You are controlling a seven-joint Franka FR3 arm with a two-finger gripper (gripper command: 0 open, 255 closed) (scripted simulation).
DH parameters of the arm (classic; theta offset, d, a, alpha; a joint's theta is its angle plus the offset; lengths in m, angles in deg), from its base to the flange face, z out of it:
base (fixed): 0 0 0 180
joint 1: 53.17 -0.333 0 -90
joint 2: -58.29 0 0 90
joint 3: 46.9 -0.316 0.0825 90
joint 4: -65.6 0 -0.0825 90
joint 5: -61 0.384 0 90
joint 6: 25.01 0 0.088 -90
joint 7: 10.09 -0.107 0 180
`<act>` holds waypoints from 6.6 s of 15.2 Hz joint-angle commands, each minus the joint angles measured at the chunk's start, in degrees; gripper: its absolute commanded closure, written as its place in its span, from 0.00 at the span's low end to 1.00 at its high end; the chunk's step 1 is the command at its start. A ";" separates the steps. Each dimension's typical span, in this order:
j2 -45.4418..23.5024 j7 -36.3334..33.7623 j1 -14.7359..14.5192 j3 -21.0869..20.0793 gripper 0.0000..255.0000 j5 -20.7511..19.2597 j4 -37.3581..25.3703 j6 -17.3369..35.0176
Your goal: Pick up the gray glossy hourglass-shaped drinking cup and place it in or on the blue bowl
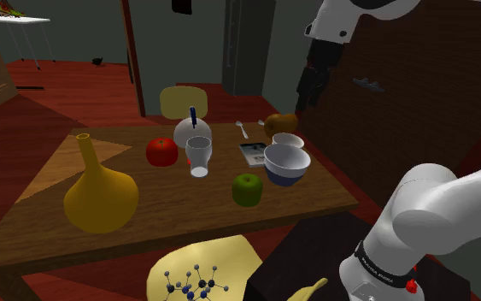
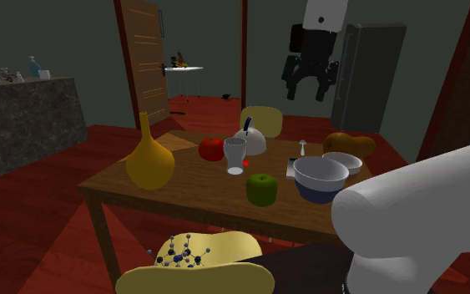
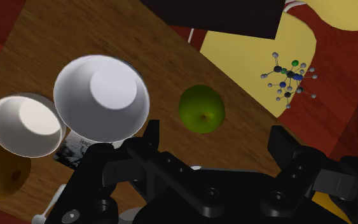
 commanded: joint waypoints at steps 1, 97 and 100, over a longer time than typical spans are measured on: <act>0.00 0.00 0.00 0.00 0.00 0.00 0.00 0.00; -59.24 -19.87 -5.10 -8.90 1.00 -1.28 -47.90 15.65; -52.87 -17.32 -3.39 -8.20 1.00 -0.38 -39.86 17.20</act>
